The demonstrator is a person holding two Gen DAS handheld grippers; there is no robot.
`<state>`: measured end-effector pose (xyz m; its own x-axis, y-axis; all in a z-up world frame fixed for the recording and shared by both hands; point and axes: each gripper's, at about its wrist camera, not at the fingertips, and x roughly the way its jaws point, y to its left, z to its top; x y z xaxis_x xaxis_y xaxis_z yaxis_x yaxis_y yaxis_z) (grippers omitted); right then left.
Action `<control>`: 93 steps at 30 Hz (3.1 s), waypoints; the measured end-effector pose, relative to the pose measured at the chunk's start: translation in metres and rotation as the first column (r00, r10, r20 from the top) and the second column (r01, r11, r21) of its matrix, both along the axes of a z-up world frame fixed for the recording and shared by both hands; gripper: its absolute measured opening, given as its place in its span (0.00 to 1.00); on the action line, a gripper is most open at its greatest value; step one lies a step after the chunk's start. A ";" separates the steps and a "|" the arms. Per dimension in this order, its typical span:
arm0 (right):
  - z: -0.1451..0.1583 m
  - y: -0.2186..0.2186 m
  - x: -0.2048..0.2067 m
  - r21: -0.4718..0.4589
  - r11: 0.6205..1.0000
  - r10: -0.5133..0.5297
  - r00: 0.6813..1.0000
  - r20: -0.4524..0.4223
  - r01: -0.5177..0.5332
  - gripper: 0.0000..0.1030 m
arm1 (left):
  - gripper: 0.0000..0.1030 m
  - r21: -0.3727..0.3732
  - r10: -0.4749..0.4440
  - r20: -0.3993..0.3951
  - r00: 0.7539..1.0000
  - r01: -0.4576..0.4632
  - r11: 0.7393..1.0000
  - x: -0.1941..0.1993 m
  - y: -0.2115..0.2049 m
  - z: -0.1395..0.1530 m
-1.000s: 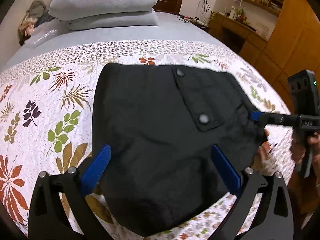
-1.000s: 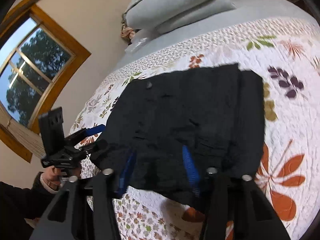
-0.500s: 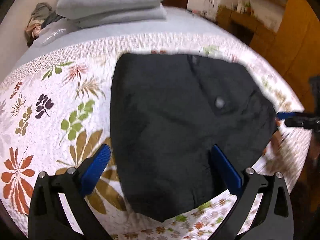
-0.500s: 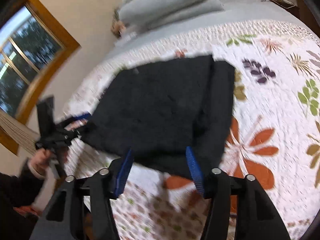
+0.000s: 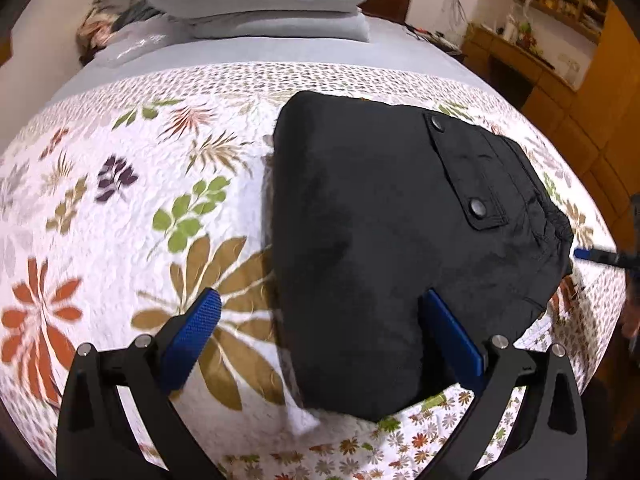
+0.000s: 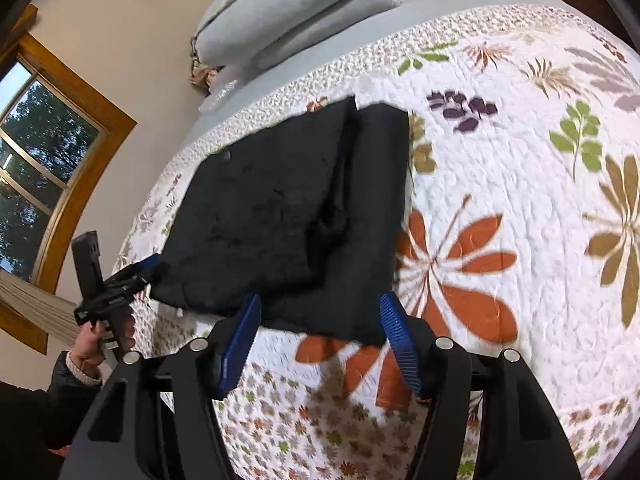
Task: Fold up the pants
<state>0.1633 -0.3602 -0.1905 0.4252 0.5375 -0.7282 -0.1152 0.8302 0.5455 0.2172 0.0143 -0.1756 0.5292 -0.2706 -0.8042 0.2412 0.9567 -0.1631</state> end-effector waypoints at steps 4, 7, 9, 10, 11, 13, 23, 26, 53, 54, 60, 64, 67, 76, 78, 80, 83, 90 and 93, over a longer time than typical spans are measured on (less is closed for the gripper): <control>-0.012 0.008 -0.003 -0.069 0.997 0.034 0.999 -0.005 -0.034 0.62 | 0.98 -0.052 0.067 0.013 0.998 -0.067 0.996 -0.013 0.010 0.000; -0.021 0.010 0.007 -0.068 0.997 0.026 0.999 -0.019 -0.027 0.59 | 0.98 -0.067 0.079 0.005 0.997 -0.078 0.995 -0.012 0.010 -0.002; -0.027 0.012 0.016 -0.071 0.997 0.023 0.999 -0.041 -0.026 0.52 | 0.98 -0.066 0.078 0.001 0.997 -0.078 0.995 -0.006 0.007 -0.004; -0.029 0.010 0.018 -0.067 0.998 0.017 0.999 -0.049 -0.021 0.49 | 0.98 -0.064 0.073 0.000 0.997 -0.073 0.995 -0.004 0.004 -0.004; -0.031 0.008 0.022 -0.051 0.999 0.014 0.998 -0.057 -0.017 0.49 | 0.98 -0.061 0.069 0.001 0.998 -0.069 0.996 -0.001 0.001 -0.005; -0.029 0.003 0.028 -0.051 0.999 0.001 0.999 -0.041 -0.003 0.44 | 0.98 -0.054 0.057 0.004 0.998 -0.057 0.997 0.003 -0.006 -0.004; -0.004 -0.001 0.015 -0.075 0.996 -0.039 0.999 0.006 0.040 0.40 | 0.98 -0.028 0.049 0.062 0.997 -0.047 0.998 -0.004 -0.019 0.018; 0.004 -0.002 0.005 -0.102 0.993 -0.060 0.998 0.020 0.062 0.41 | 0.98 -0.028 0.057 0.070 0.996 -0.055 0.998 -0.010 -0.017 0.028; 0.144 0.082 -0.073 -0.284 0.906 -0.222 0.924 0.311 0.313 0.97 | 0.98 -0.059 0.057 0.164 0.985 -0.048 0.997 -0.100 -0.017 0.134; 0.140 0.083 -0.073 -0.281 0.907 -0.229 0.928 0.293 0.313 0.97 | 0.98 -0.053 0.061 0.164 0.985 -0.053 0.997 -0.102 -0.017 0.135; 0.095 0.074 -0.059 -0.257 0.926 -0.236 0.955 0.178 0.277 0.97 | 0.98 -0.013 0.085 0.116 0.990 -0.084 0.996 -0.096 -0.013 0.113; 0.073 0.053 -0.057 -0.215 0.927 -0.275 0.946 0.170 0.308 0.97 | 0.98 0.002 0.104 0.103 0.989 -0.104 0.995 -0.086 -0.012 0.092; 0.065 0.045 -0.053 -0.267 0.906 -0.283 0.939 0.193 0.328 0.97 | 0.98 0.013 0.122 0.102 0.987 -0.124 0.992 -0.081 -0.012 0.079; 0.030 0.050 -0.012 -0.093 0.967 -0.224 0.967 0.117 0.236 0.83 | 0.98 0.035 0.106 0.061 0.992 -0.108 0.994 -0.069 -0.021 0.054; 0.022 0.052 -0.004 -0.090 0.971 -0.212 0.971 0.111 0.222 0.79 | 0.98 0.043 0.100 0.061 0.993 -0.103 0.994 -0.067 -0.021 0.052; 0.012 0.055 0.005 -0.073 0.979 -0.184 0.979 0.087 0.191 0.75 | 0.98 0.053 0.098 0.054 0.994 -0.101 0.994 -0.065 -0.021 0.049; 0.002 0.062 0.018 -0.095 0.985 -0.136 0.988 0.078 0.144 0.59 | 0.98 0.053 0.093 0.041 0.995 -0.095 0.994 -0.060 -0.021 0.045; 0.003 0.047 0.015 -0.048 0.990 -0.130 0.987 0.093 0.135 0.39 | 0.98 0.062 0.100 0.019 0.995 -0.101 0.993 -0.043 -0.025 0.025; 0.011 0.046 0.003 -0.092 0.986 -0.124 0.984 0.130 0.137 0.39 | 0.98 0.057 0.100 0.003 0.995 -0.100 0.993 -0.036 -0.027 0.016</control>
